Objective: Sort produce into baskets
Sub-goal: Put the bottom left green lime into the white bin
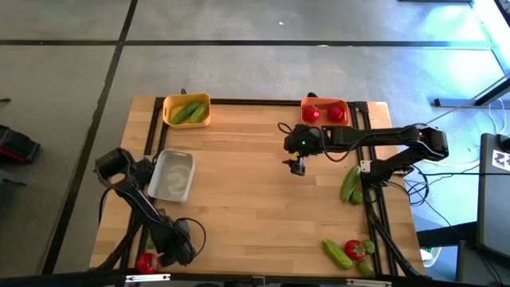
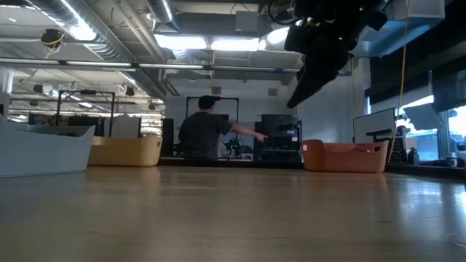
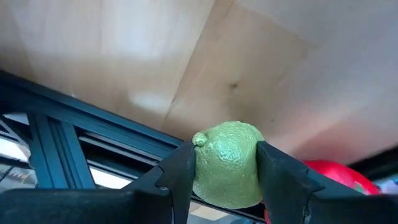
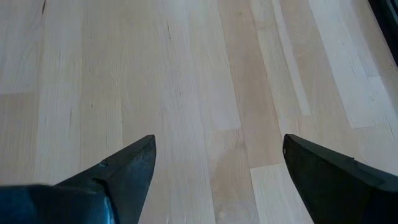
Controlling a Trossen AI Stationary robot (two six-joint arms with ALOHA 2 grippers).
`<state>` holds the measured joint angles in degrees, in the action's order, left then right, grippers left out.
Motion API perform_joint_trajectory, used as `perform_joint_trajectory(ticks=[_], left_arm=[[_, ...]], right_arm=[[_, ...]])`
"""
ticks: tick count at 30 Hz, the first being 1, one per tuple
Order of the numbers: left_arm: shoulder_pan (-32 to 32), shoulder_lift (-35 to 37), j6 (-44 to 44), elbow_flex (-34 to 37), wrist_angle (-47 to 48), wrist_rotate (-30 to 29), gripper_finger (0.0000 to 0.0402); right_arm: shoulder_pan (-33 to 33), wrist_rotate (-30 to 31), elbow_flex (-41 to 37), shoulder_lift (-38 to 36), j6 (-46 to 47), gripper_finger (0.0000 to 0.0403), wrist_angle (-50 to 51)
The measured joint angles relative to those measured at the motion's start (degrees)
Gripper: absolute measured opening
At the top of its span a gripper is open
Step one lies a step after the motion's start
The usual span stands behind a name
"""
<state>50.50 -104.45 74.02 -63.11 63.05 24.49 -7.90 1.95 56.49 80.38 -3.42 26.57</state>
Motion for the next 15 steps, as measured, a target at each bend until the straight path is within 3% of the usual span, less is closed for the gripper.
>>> perform_joint_trajectory(ticks=[7, 15], left_arm=[[-2.34, 7.81, 0.56, 0.00, 0.37, -4.38, 0.0152], [-4.88, 19.66, 7.33, 0.00, 3.89, -18.44, 0.0154]], right_arm=[[0.00, -0.02, 0.00, 0.02, 0.02, 0.0339, 0.02], [0.00, -0.02, 0.00, 0.02, 0.04, 0.0339, 0.03]])
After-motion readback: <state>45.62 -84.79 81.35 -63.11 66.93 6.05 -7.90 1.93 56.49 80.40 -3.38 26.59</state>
